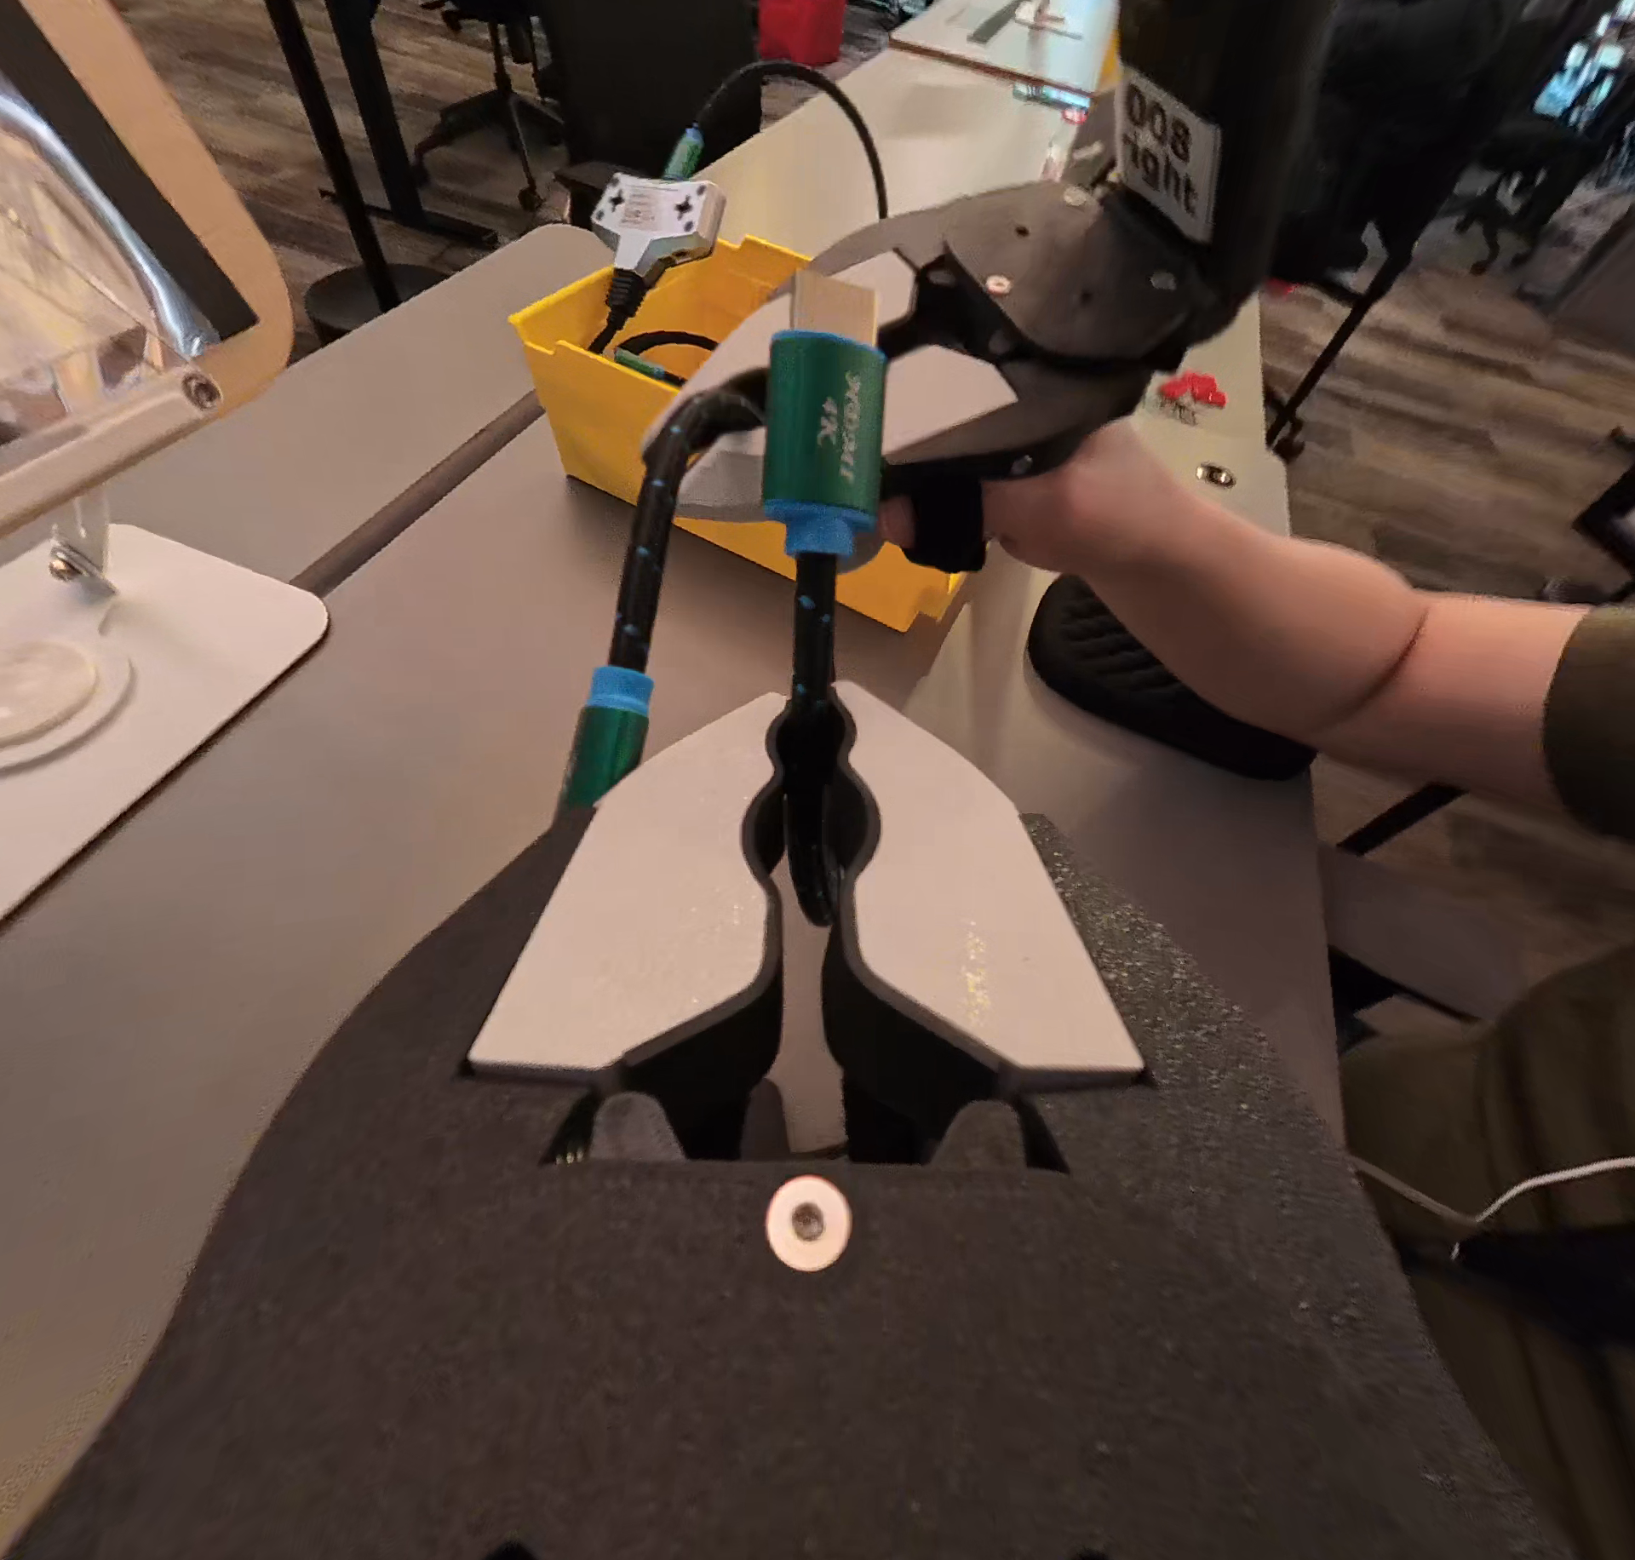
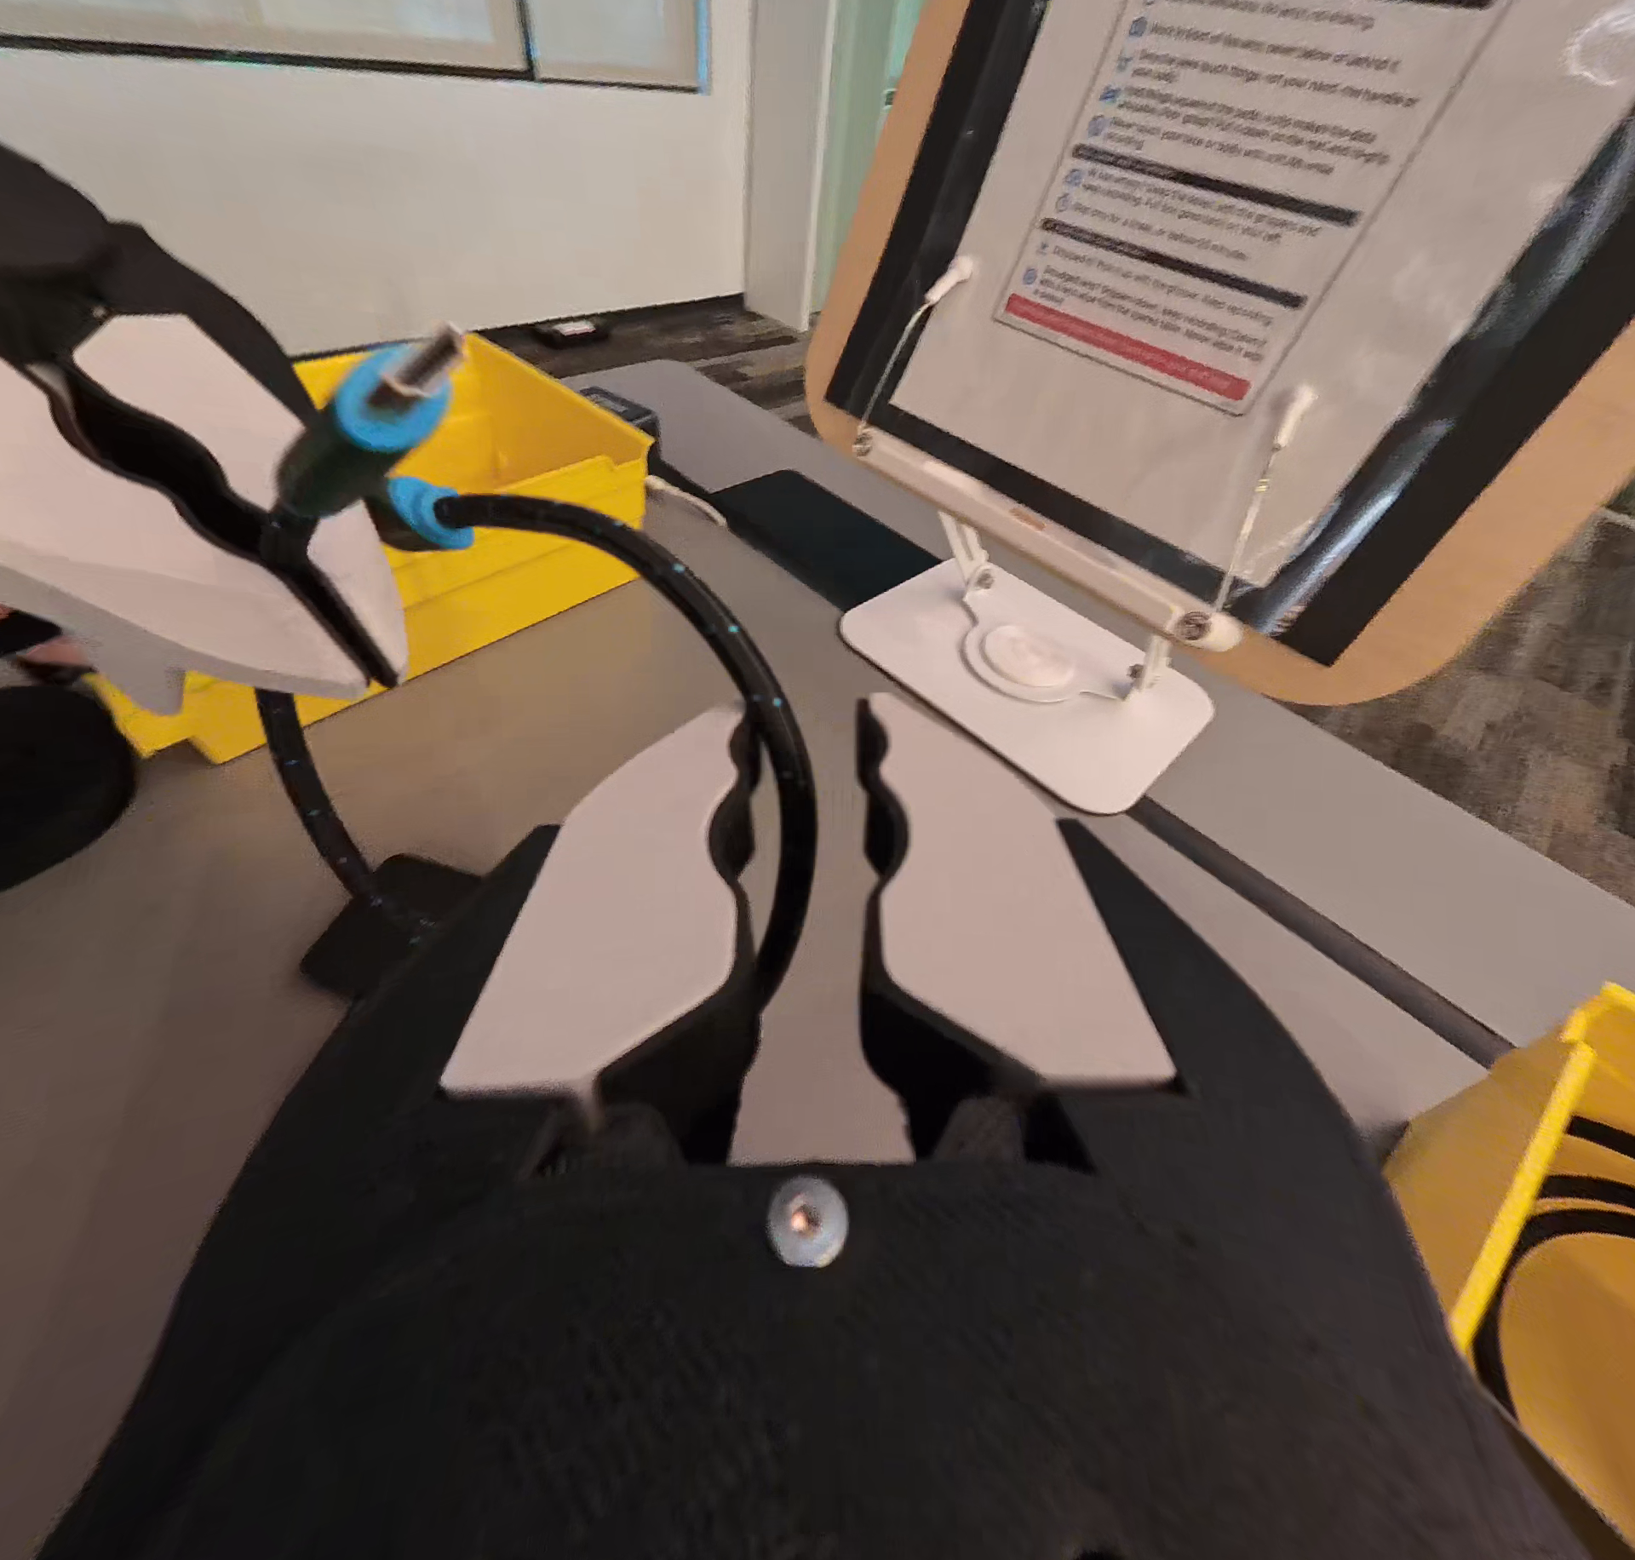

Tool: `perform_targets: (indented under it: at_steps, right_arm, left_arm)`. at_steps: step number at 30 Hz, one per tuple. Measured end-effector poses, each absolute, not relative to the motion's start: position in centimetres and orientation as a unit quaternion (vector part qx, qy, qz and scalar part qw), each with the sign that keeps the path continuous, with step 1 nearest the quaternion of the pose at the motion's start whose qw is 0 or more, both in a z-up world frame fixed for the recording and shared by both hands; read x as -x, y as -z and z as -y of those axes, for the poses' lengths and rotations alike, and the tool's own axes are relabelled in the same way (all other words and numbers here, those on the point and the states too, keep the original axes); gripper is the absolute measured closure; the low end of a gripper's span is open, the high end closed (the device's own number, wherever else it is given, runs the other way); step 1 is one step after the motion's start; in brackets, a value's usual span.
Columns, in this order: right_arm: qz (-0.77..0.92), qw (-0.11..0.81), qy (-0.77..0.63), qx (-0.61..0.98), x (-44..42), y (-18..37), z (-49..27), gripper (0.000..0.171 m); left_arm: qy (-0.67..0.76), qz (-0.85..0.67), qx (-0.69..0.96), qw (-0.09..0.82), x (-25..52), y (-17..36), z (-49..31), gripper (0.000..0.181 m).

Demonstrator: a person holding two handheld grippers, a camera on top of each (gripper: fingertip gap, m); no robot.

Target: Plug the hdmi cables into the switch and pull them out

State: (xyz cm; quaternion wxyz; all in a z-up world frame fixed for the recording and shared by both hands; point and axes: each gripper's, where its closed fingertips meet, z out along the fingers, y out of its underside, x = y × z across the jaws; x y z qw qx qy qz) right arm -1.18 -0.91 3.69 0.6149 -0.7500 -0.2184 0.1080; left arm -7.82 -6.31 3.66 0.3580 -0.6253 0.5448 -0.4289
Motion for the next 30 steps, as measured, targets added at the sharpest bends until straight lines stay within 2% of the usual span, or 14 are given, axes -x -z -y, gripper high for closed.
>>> perform_targets:
  at_steps: [1, 3, 7, 10, 14, 17, 21, 25, 30]
  right_arm:
    - [0.214, 0.625, -0.102, 0.744, 1.1, -4.1, 0.9, 0.145]
    - [0.210, 0.664, -0.093, 0.712, 1.1, -5.9, 1.3, 0.139]
    - [0.237, 0.725, -0.030, 0.646, 2.0, -9.1, 3.3, 0.138]
    - [0.326, 0.704, -0.020, 0.631, 5.7, -8.0, 4.6, 0.144]
    - [0.374, 0.646, -0.051, 0.663, 9.6, -4.0, 4.6, 0.129]
    - [0.363, 0.644, -0.053, 0.671, 10.3, -2.8, 4.1, 0.119]
    - [0.365, 0.643, -0.056, 0.671, 10.0, -3.0, 4.1, 0.127]
    - [0.289, 0.654, -0.153, 0.682, 8.7, -4.5, 3.8, 0.132]
    - [0.156, 0.620, -0.377, 0.670, 6.6, -6.0, 3.4, 0.136]
  left_arm:
    - [0.438, -0.528, 0.636, 0.354, 7.8, -3.6, 5.9, 0.178]
    - [0.450, -0.498, 0.655, 0.347, 7.7, -3.2, 5.0, 0.178]
    - [0.472, -0.448, 0.678, 0.340, 7.4, -2.6, 3.6, 0.178]
    - [0.511, -0.412, 0.676, 0.336, 7.0, -3.0, 3.4, 0.179]
    - [0.534, -0.375, 0.670, 0.354, 6.9, -3.8, 3.2, 0.179]
    - [0.509, -0.366, 0.677, 0.386, 7.1, -3.6, 2.5, 0.179]
    - [0.509, -0.370, 0.673, 0.389, 7.1, -3.8, 2.5, 0.179]
    - [0.465, -0.391, 0.664, 0.435, 7.2, -4.0, 2.1, 0.179]
    - [0.385, -0.440, 0.639, 0.500, 6.8, -4.4, 2.9, 0.179]
